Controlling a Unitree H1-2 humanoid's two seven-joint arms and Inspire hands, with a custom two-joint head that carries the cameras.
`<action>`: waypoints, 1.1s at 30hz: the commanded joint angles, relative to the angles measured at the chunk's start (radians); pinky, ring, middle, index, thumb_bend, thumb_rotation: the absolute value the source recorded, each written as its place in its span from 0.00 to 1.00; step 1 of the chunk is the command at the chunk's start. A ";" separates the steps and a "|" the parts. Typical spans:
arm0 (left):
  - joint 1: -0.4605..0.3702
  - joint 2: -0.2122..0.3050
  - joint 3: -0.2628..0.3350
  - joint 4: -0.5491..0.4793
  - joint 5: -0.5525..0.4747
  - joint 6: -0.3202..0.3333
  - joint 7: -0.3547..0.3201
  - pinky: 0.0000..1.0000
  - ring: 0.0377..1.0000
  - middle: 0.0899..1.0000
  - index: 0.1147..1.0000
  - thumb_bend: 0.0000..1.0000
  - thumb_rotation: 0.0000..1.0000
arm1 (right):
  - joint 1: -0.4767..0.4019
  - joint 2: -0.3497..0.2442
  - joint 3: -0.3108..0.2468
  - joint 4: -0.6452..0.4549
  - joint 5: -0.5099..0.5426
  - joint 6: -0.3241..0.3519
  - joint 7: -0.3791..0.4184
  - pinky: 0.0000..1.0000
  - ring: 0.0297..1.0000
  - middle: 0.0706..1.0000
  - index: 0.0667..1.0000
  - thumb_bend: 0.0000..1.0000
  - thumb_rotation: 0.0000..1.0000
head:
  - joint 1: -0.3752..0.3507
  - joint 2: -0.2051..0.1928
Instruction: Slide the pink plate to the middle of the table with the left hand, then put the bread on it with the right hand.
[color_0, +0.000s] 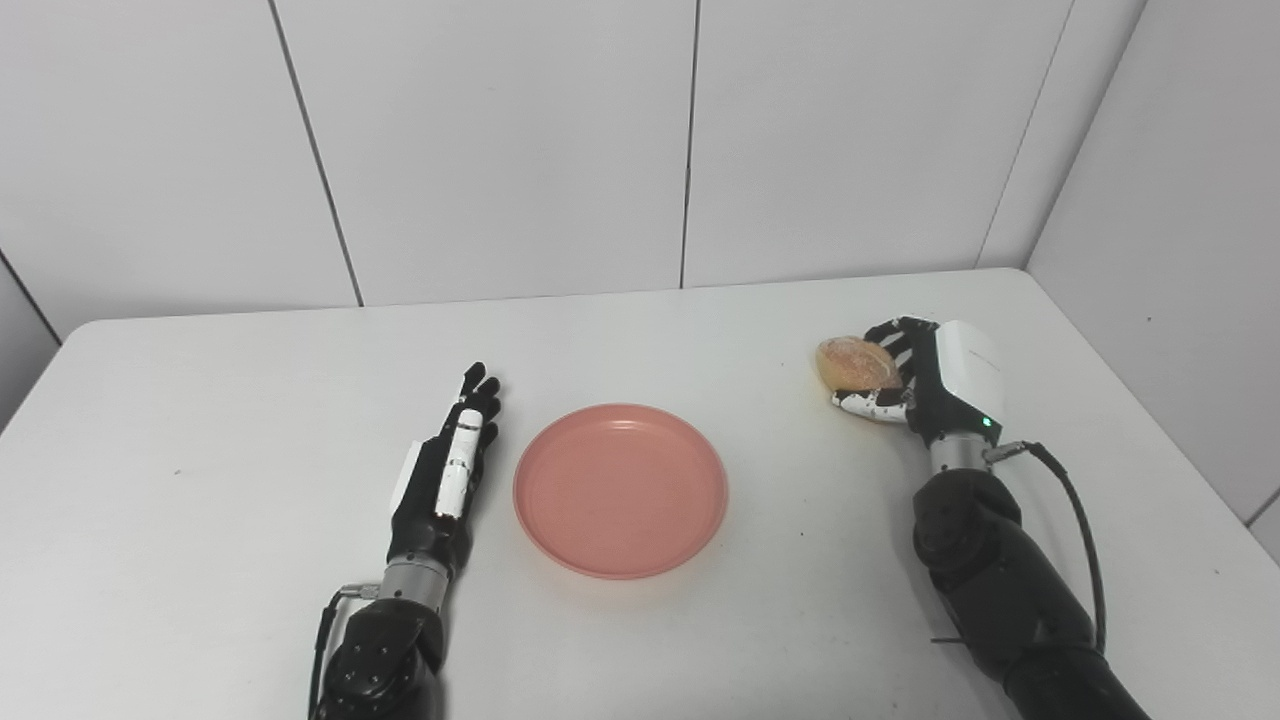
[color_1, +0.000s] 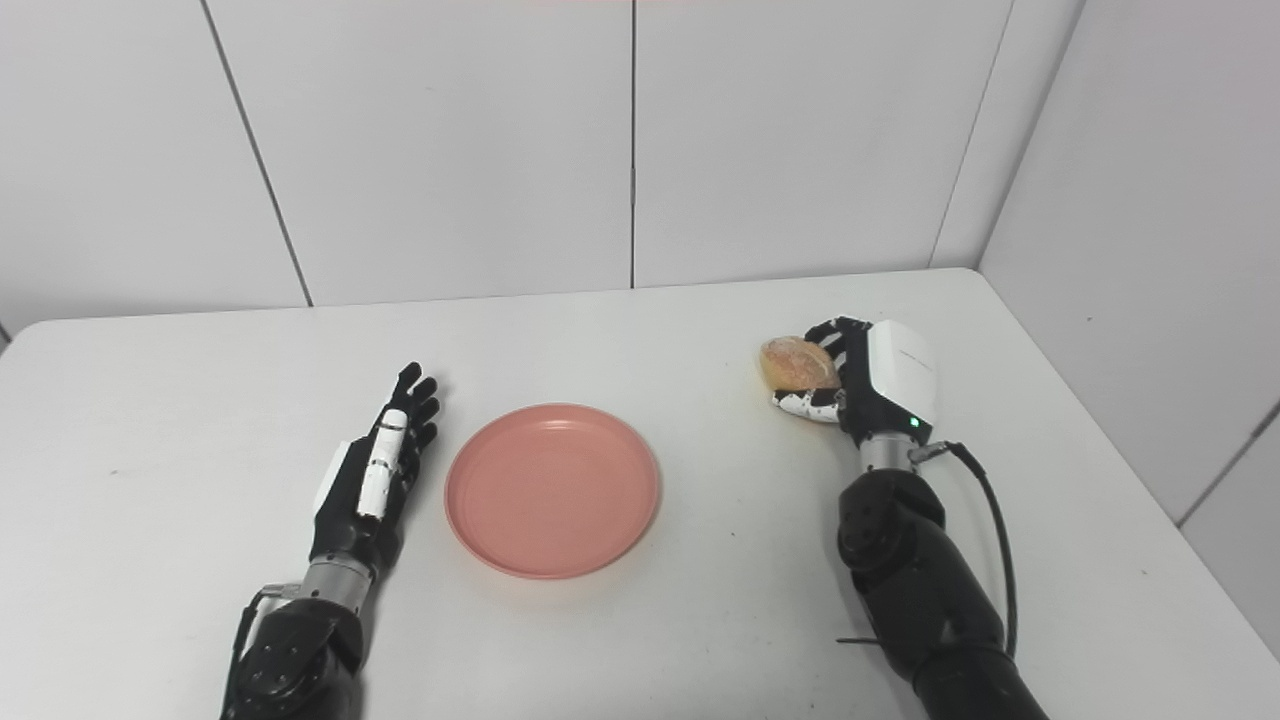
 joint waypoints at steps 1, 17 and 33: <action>-0.020 -0.010 -0.004 -0.025 0.000 -0.007 -0.002 1.00 0.99 0.98 0.96 0.36 1.00 | -0.044 -0.007 -0.013 -0.041 0.000 -0.052 -0.051 0.14 0.18 0.43 0.45 0.53 0.00 | 0.003 0.001; -0.019 -0.019 -0.020 -0.023 0.022 -0.006 0.013 1.00 0.99 0.98 0.96 0.39 1.00 | -0.026 0.015 -0.006 -0.170 0.031 -0.153 -0.049 0.17 0.21 0.43 0.45 0.53 0.00 | 0.045 -0.003; -0.026 -0.043 -0.020 -0.013 0.036 -0.028 0.041 1.00 0.98 0.98 0.97 0.39 1.00 | 0.061 0.120 0.056 -0.453 0.070 -0.133 0.150 0.16 0.19 0.43 0.45 0.53 0.00 | 0.109 -0.004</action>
